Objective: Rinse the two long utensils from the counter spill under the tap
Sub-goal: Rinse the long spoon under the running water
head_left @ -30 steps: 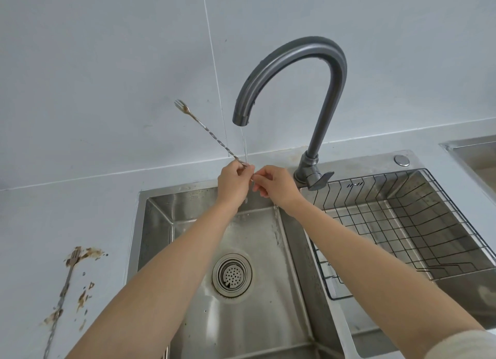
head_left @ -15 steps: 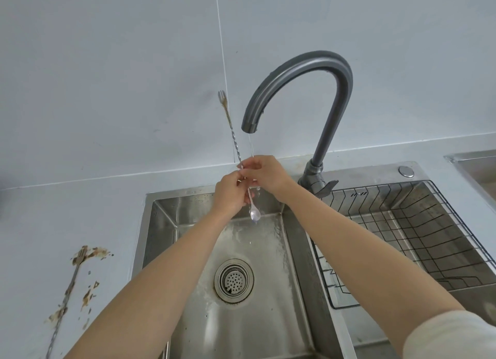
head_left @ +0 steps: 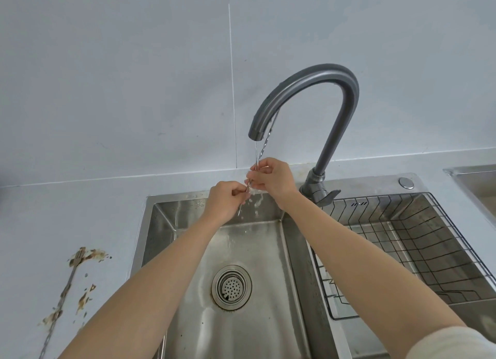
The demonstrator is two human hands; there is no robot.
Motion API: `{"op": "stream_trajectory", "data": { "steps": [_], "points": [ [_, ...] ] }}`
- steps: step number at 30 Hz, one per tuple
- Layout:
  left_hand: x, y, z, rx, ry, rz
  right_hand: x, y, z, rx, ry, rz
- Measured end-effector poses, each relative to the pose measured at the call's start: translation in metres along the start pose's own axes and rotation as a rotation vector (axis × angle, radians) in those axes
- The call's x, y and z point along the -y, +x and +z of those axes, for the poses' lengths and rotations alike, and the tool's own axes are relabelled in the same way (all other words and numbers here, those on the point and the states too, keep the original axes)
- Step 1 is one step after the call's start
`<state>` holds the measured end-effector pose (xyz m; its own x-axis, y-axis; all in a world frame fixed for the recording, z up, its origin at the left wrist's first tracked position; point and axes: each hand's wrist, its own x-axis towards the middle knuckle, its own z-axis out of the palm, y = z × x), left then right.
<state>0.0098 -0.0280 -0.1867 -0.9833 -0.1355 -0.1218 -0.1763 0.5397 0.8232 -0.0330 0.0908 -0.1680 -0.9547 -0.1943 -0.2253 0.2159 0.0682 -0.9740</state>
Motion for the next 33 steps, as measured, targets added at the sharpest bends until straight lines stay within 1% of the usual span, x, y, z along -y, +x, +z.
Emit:
{"op": "stream_trajectory", "data": {
  "steps": [4, 8, 14, 17, 20, 23, 26, 29, 33],
  "points": [
    [0.002, 0.001, -0.001, -0.033, 0.017, 0.011, 0.002, 0.000, 0.003, -0.005, -0.024, 0.016],
    [-0.001, -0.003, -0.001, -0.083, 0.026, 0.029, 0.002, -0.003, 0.010, -0.009, 0.041, 0.051],
    [0.005, -0.005, -0.004, -0.099, 0.058, 0.030, 0.000, -0.008, 0.006, 0.013, 0.111, 0.041],
    [0.006, -0.007, -0.005, -0.098, 0.083, 0.060, 0.002, -0.008, 0.006, -0.013, 0.112, 0.068],
    [0.007, -0.009, -0.007, -0.085, 0.091, 0.090, 0.004, -0.006, 0.007, -0.053, 0.114, 0.114],
    [0.010, -0.012, -0.010, -0.059, 0.107, 0.117, 0.002, -0.007, 0.008, -0.059, 0.141, 0.105],
    [0.014, -0.017, -0.014, -0.019, 0.135, 0.116, 0.000, -0.011, 0.006, -0.054, 0.255, 0.078],
    [0.018, -0.023, -0.017, 0.012, 0.151, 0.118, 0.001, -0.013, 0.004, -0.051, 0.332, 0.089],
    [0.019, -0.030, -0.019, 0.013, 0.141, 0.141, 0.001, -0.014, 0.006, -0.055, 0.324, 0.085]
  ]
}}
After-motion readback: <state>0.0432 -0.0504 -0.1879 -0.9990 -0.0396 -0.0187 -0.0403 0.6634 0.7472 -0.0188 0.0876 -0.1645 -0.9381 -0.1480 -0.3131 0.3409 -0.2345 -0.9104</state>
